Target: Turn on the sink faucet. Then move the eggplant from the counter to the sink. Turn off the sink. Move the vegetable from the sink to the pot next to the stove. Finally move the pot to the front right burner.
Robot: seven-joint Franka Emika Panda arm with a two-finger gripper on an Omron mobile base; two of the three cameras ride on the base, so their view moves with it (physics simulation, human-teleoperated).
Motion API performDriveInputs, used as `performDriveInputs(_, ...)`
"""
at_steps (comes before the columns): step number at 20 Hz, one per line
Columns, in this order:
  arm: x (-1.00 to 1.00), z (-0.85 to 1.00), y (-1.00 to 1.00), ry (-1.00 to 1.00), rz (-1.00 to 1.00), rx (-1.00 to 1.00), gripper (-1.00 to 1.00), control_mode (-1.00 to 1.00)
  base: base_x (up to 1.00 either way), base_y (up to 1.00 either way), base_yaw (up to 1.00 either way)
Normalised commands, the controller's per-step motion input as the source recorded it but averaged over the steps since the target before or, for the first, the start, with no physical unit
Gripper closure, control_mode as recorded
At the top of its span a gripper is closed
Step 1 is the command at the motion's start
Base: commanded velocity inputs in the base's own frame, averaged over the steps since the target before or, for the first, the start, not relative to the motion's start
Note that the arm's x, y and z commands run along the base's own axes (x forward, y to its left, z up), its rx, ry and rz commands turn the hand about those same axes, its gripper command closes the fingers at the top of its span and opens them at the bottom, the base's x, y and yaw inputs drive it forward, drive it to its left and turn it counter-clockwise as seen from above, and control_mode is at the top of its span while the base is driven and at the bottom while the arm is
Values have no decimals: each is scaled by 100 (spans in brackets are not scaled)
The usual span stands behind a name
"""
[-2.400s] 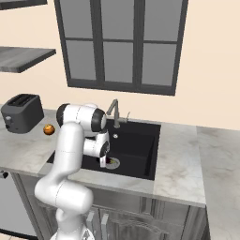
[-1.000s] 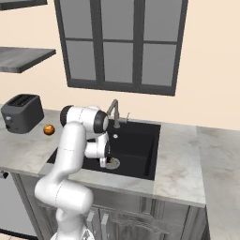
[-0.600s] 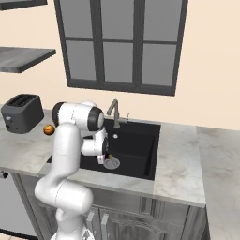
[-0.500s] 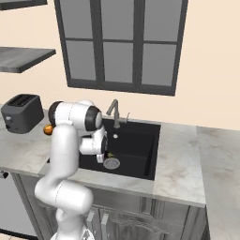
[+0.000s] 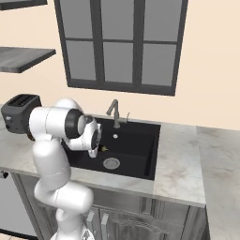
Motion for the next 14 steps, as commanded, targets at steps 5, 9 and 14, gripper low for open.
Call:
performDriveInputs(5,-28,100,10,0,-1,0,100,-100,0,0,0)
performDriveInputs(9,-27,100,13,0,0,0,100,-100,0,0,0)
performDriveInputs(14,-24,97,17,2,0,0,100,-100,0,0,0)
